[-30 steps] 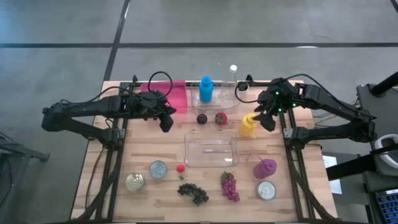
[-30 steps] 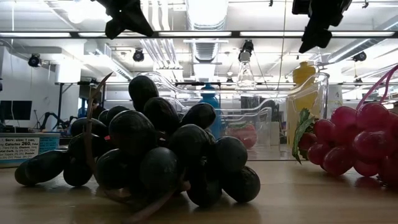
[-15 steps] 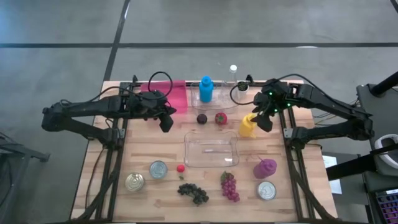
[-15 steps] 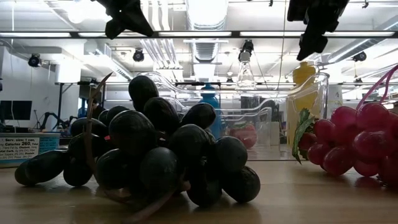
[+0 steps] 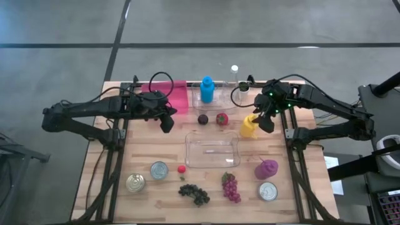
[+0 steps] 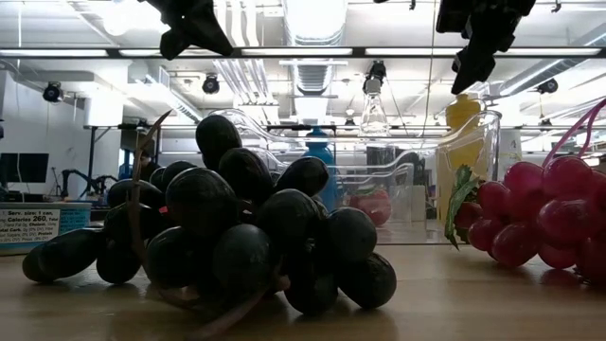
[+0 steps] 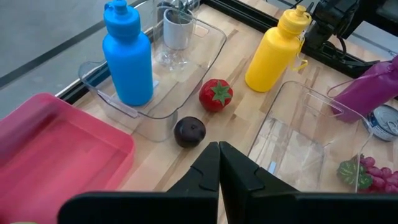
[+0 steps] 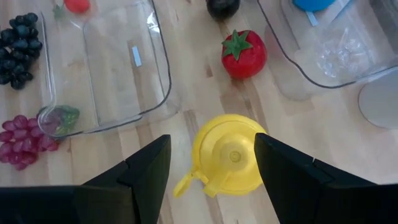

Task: Pick & Place Food Item
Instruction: Put the yellow bottle into the top transparent bin

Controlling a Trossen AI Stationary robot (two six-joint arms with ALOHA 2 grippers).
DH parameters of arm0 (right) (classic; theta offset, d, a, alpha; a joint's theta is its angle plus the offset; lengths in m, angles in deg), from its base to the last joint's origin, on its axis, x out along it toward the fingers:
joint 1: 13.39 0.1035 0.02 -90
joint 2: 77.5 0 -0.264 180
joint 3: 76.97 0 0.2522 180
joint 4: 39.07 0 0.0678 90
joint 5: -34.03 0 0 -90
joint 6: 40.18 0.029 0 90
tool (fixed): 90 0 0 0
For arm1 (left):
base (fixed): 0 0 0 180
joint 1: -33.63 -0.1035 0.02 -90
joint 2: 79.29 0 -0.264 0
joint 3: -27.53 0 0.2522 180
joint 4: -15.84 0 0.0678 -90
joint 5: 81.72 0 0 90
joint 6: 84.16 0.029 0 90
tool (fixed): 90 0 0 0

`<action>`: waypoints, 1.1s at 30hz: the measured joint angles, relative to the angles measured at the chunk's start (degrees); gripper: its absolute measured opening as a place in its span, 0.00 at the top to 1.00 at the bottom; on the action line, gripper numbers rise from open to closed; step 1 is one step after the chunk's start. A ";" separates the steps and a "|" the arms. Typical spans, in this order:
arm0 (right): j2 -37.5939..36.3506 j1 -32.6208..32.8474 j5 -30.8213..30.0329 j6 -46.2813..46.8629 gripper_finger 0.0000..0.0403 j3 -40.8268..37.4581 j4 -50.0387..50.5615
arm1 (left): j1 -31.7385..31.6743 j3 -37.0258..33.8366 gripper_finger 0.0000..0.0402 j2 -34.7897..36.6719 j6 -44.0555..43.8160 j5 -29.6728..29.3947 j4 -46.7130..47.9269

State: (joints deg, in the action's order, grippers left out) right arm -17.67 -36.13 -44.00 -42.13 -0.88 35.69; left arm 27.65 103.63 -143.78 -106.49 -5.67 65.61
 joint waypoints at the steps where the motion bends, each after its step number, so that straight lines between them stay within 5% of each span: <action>1: 0.03 0.00 -0.01 -0.20 0.44 -0.19 -0.04 | 0.00 0.00 0.99 0.00 0.00 0.00 0.00; 16: 1.05 -0.02 -0.12 -1.10 0.49 -2.76 -0.17 | 0.00 0.00 0.99 0.00 0.00 0.00 0.07; 33: 1.03 0.00 -2.16 -1.67 0.78 -2.76 -0.34 | 0.00 0.00 0.99 0.00 0.00 0.00 0.09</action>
State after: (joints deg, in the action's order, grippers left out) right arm -16.64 -36.13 -46.17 -43.81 -3.64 35.36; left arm 27.65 103.63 -143.78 -106.49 -5.67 65.70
